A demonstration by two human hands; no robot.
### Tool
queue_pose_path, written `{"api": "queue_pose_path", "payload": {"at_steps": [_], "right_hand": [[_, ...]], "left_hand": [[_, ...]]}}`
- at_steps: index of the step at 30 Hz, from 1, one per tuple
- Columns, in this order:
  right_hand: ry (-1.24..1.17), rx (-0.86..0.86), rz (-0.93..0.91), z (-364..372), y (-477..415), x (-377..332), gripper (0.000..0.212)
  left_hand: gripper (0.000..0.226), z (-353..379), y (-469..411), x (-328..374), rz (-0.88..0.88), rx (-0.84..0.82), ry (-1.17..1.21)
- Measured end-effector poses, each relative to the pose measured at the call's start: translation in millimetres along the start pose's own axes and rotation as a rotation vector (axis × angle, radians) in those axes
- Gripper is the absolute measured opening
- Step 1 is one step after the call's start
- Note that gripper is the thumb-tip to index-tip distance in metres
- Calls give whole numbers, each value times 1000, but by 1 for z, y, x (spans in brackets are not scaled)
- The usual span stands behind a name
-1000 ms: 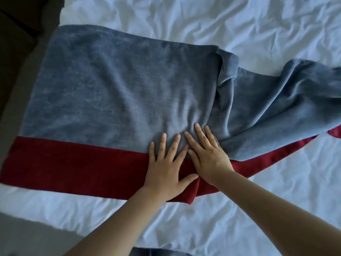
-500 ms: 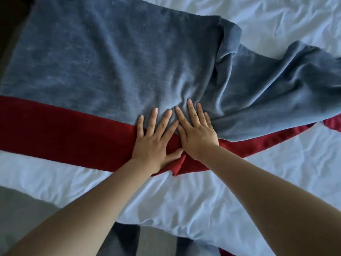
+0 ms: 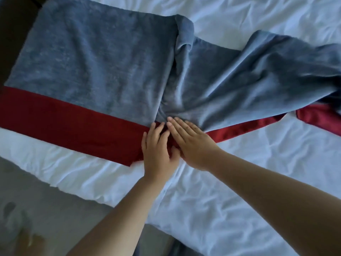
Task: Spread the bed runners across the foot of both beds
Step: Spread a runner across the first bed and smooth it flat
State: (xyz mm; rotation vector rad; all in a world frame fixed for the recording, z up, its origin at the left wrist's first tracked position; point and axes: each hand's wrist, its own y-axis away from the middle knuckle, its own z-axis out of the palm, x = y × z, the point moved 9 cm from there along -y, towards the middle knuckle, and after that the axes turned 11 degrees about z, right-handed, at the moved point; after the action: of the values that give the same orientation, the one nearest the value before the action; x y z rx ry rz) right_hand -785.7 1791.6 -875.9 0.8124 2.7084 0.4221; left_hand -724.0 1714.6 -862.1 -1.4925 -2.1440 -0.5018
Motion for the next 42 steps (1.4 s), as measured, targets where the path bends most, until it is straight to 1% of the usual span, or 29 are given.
{"api": "queue_pose_path", "payload": {"at_steps": [1,3,5,6,8,11,13,14,16,19,20,22,23,24,25,27,28,29,31,32,34,36,38,39,40,41,42], "right_hand": [[12,17,-9,2,13,9,68],[32,56,-54,2,36,23,63],[32,154,-83,-4,53,36,48],[31,219,-77,-10,57,41,38],[15,319,0,-17,58,52,25],[-50,356,117,-16,48,60,20],[-113,345,181,-13,41,62,20],[-147,332,221,-12,41,63,22],[-191,303,307,-11,44,64,25],[-147,225,364,-12,55,55,18],[-117,156,357,-11,61,50,14],[-37,-65,355,-2,77,41,7],[13,-147,357,4,88,38,9],[39,-185,357,8,100,35,12],[69,-204,342,10,112,27,13],[88,-184,329,14,137,12,23],[89,-159,321,18,148,6,28],[97,-163,316,25,156,2,31],[87,-212,304,44,171,-8,32],[69,-274,306,49,175,-13,33],[76,-327,295,48,172,-19,34],[28,-403,303,40,162,-16,28],[-162,-556,382,33,154,-2,34],[-303,-556,435,24,146,7,34],[-427,-506,488,9,135,18,32],[-505,-428,533,-6,121,32,27],[-539,-304,561,-24,104,48,21]], "left_hand": [[52,7,1,10,45,14,37],[39,14,5,20,154,17,29],[34,11,10,21,250,30,-30],[35,7,11,20,293,33,-62],[38,-1,14,14,346,20,-137],[24,-4,16,8,373,-51,-205],[34,-1,14,9,407,-108,-227],[35,-1,13,11,439,-125,-214],[29,-2,12,13,483,-143,-154],[23,0,16,17,477,-196,-81],[23,3,21,20,475,-239,-68],[23,13,36,29,489,-347,-54],[25,20,46,34,507,-404,-42],[27,26,57,40,532,-459,-25],[27,32,68,47,564,-503,-9],[18,39,85,58,624,-537,23],[12,41,91,61,648,-537,30],[12,42,95,63,664,-529,32],[23,46,100,64,676,-514,5],[30,47,100,65,670,-506,-17],[35,48,97,68,642,-506,-46],[26,44,88,73,617,-491,-42],[18,32,70,77,594,-404,-50],[17,25,58,76,560,-349,-61],[18,18,46,75,514,-294,-75],[22,12,34,72,464,-243,-96],[29,9,22,68,411,-206,-128]]}}
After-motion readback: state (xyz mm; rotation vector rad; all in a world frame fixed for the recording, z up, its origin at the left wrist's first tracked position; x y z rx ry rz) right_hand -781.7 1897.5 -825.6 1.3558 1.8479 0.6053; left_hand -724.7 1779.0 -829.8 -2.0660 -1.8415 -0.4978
